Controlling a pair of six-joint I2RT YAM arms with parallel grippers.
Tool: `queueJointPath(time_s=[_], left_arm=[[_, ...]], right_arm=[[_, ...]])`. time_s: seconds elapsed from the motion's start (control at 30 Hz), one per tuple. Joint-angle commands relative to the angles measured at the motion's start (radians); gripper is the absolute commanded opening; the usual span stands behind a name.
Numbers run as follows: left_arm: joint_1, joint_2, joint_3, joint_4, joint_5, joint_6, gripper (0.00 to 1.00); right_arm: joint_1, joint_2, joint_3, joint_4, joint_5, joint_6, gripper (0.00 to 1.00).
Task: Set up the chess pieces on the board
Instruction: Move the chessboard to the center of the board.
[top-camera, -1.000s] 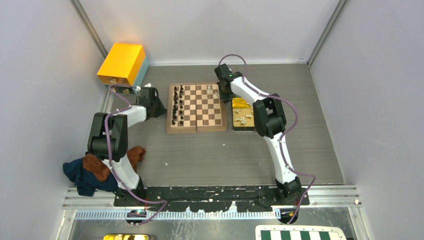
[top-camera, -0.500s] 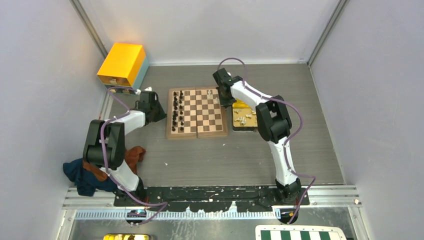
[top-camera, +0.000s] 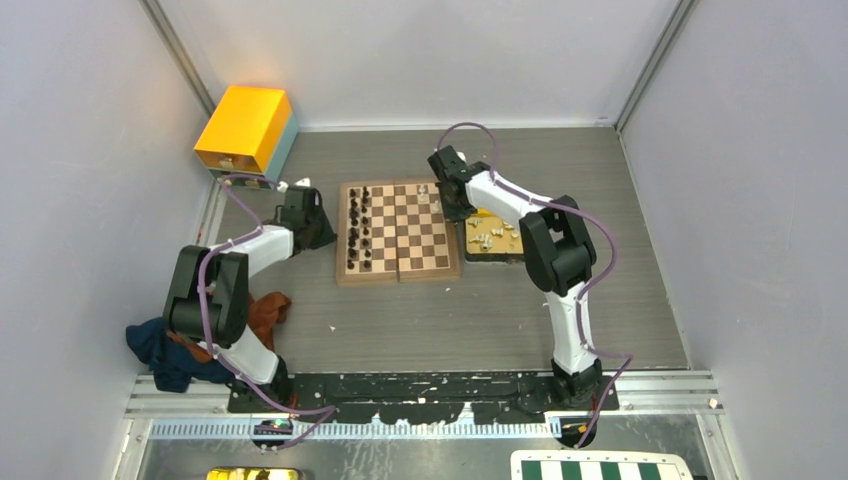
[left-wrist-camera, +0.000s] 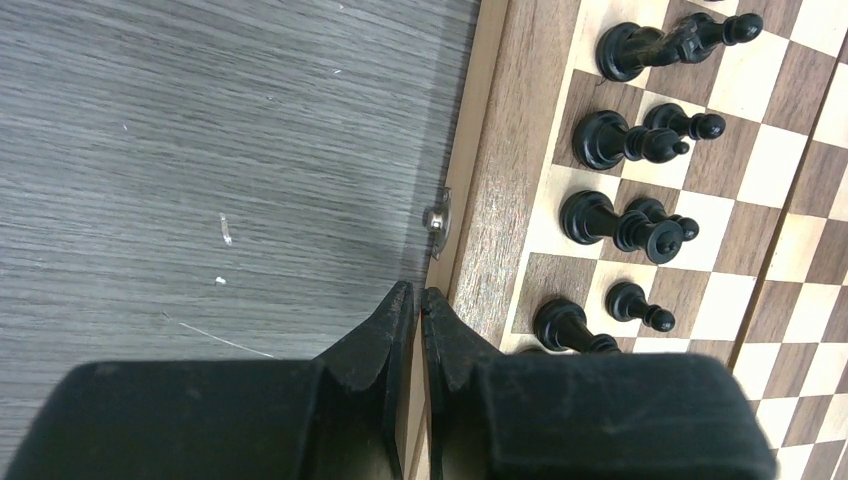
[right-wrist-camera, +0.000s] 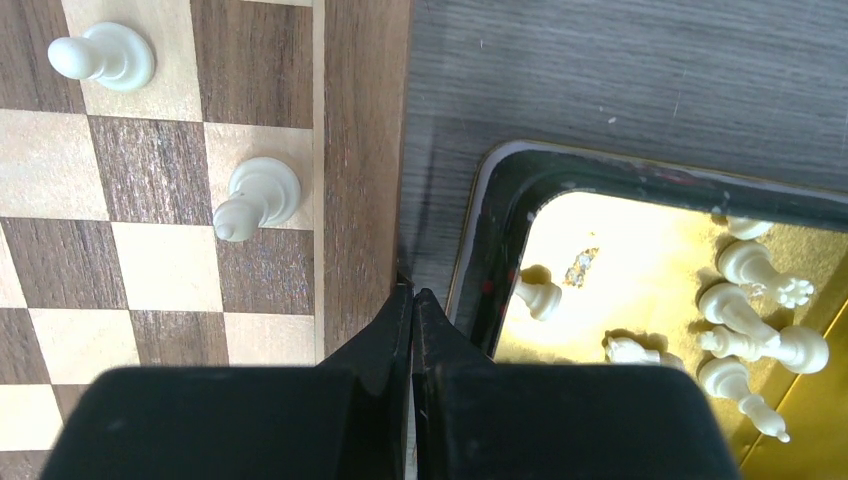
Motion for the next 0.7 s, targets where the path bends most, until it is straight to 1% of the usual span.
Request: queueJointPath(time_s=[0.0, 0.67], left_arm=[[-0.055, -0.022, 0.032, 0.044, 0.111, -0.019, 0.11], [-0.115, 0.027, 0.095, 0.026, 0.098, -0.011, 0.11]], right_arm=[[0.053, -0.081, -0.047, 0.084, -0.115, 0.052, 0.03], [0.019, -0.145, -0.163, 0.135, -0.11, 0.063, 0.02]])
